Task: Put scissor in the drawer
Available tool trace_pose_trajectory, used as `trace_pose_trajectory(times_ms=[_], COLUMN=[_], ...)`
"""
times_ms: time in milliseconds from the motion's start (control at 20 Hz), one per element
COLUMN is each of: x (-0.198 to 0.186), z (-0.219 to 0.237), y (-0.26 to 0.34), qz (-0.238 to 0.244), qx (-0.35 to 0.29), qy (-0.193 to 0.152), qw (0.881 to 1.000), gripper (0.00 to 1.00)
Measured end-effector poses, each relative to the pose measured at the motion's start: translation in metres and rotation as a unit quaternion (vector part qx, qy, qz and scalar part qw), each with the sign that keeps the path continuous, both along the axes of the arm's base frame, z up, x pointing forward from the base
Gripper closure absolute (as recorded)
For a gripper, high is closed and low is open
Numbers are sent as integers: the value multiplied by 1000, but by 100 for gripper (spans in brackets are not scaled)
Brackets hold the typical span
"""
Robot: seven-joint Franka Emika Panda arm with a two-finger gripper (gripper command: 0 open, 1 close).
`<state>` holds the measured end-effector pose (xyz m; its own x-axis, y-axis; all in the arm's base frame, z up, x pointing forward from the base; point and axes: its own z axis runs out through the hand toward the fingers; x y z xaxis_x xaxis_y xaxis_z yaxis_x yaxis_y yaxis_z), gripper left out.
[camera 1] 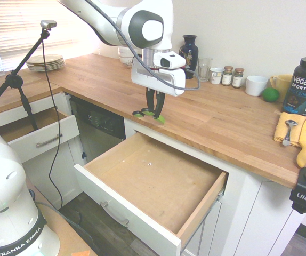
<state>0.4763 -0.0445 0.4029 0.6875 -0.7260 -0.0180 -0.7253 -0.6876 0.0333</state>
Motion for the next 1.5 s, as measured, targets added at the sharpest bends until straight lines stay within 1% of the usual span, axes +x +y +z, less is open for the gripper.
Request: trace_pose_trajectory(times_ms=[100, 500, 900, 1050, 1500], x=[-9, -39, -61, -72, -92], z=[-8, -49, -36, -39, -88], y=[-5, -13, -9, -9, -16], qz=[13, 12, 14, 12, 7], qx=[2, 0, -2, -1, 1], qy=[-1, 13, -1, 0, 3], qw=[1000, 1000, 1000, 1000, 1000], gripper=[100, 100, 100, 100, 100])
